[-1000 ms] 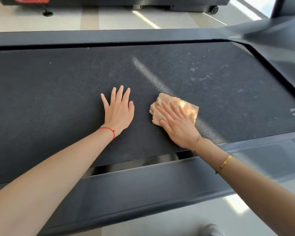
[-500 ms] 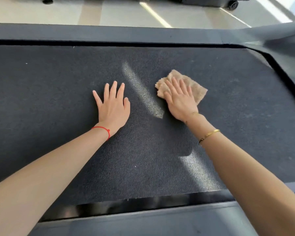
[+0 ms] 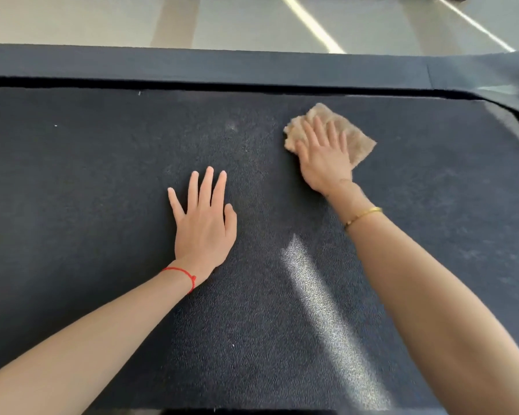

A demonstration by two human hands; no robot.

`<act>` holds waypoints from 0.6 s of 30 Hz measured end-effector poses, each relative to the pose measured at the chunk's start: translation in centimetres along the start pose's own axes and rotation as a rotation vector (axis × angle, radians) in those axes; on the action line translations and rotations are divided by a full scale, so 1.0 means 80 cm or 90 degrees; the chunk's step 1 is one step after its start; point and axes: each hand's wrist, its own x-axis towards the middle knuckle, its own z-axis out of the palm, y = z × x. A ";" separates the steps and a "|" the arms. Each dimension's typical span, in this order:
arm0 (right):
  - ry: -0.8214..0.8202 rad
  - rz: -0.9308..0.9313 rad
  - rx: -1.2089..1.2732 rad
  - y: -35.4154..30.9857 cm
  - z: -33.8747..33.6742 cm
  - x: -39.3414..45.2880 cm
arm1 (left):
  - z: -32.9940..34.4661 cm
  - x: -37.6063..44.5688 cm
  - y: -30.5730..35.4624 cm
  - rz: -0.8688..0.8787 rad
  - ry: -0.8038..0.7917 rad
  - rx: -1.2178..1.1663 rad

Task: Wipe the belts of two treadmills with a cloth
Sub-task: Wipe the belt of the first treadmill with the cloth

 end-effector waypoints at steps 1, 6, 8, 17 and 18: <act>-0.004 -0.046 -0.010 -0.028 0.006 0.004 | -0.001 0.000 0.000 0.000 -0.003 0.007; -0.073 -0.249 -0.004 -0.107 0.021 0.010 | -0.006 0.002 -0.001 0.004 -0.019 0.026; -0.077 -0.275 -0.002 -0.083 0.016 0.019 | -0.007 0.002 -0.002 0.001 -0.021 0.022; -0.018 -0.002 0.017 0.032 -0.017 0.087 | -0.009 0.003 0.000 -0.005 -0.016 0.012; -0.015 -0.024 0.011 0.016 -0.014 0.085 | -0.009 0.003 0.000 -0.005 -0.018 0.010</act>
